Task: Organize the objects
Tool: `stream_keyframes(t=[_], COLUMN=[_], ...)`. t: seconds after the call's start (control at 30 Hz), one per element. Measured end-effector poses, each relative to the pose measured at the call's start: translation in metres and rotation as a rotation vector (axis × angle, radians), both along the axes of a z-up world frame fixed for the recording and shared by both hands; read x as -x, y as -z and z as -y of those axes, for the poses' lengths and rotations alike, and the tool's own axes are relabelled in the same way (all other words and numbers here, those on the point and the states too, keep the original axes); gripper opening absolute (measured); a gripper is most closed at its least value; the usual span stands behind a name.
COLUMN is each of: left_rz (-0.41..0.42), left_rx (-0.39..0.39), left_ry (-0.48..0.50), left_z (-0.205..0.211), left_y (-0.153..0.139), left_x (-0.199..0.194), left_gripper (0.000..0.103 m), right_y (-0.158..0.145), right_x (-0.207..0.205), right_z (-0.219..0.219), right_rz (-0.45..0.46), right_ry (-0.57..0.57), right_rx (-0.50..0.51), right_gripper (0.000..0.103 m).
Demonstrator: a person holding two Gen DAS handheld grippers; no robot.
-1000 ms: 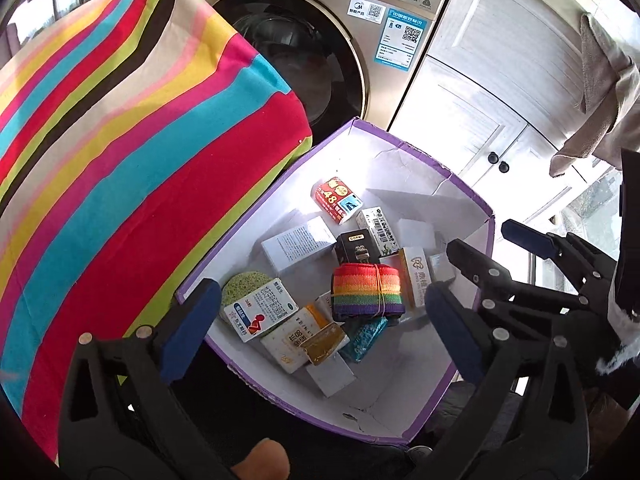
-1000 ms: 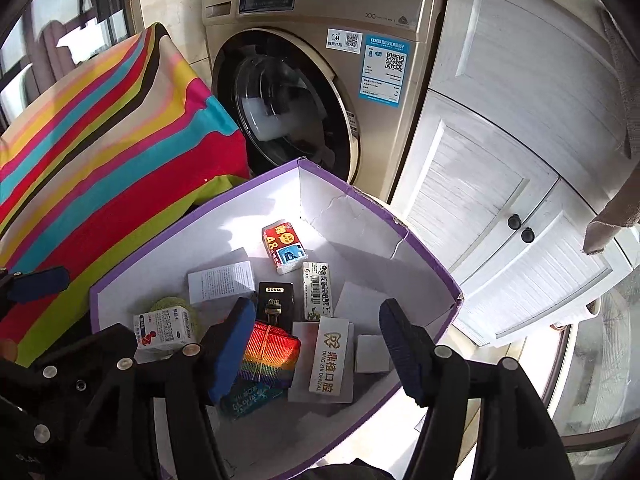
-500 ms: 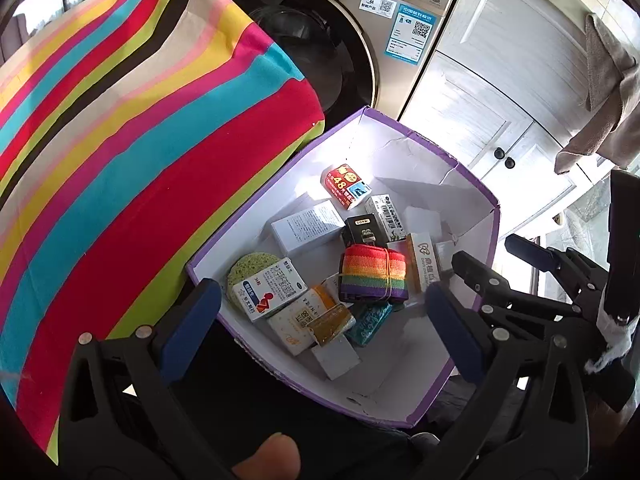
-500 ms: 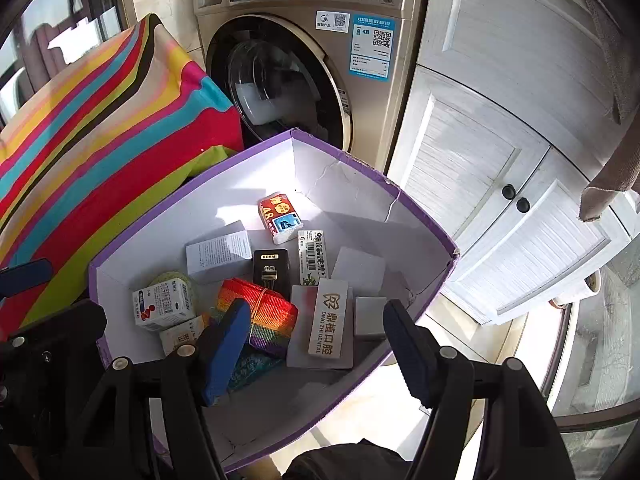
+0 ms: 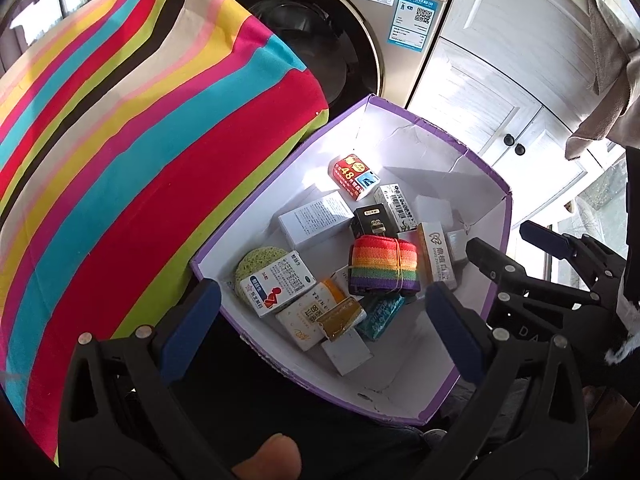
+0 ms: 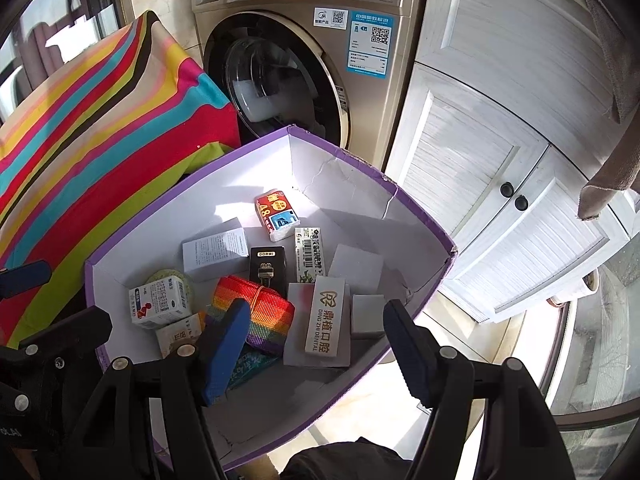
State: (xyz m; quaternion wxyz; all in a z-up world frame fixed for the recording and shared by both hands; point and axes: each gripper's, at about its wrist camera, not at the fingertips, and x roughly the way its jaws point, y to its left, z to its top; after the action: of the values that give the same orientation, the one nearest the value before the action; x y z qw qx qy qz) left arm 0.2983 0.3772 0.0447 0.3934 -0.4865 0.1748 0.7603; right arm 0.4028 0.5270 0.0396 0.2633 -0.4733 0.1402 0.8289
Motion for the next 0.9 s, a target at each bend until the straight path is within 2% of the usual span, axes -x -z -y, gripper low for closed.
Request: stream_keyframes(t=[0.6, 0.9], left_rz=[0.023, 0.008], left_rx=[0.0, 0.003], left_ry=[0.044, 0.042], left_z=[-0.0058, -0.0058], left_y=[0.0017, 0.0012], left_x=[-0.0086, -0.0079], left_gripper=[0.102, 0.102], right_y=[0.0012, 0.0027], right_x=[0.0012, 0.002], right_z=[0.0024, 0.0034], right_rz=[0.001, 0.008], right_ry=[-0.008, -0.01], right_rx=[0.015, 0.022], right_gripper=[0.07, 0.07])
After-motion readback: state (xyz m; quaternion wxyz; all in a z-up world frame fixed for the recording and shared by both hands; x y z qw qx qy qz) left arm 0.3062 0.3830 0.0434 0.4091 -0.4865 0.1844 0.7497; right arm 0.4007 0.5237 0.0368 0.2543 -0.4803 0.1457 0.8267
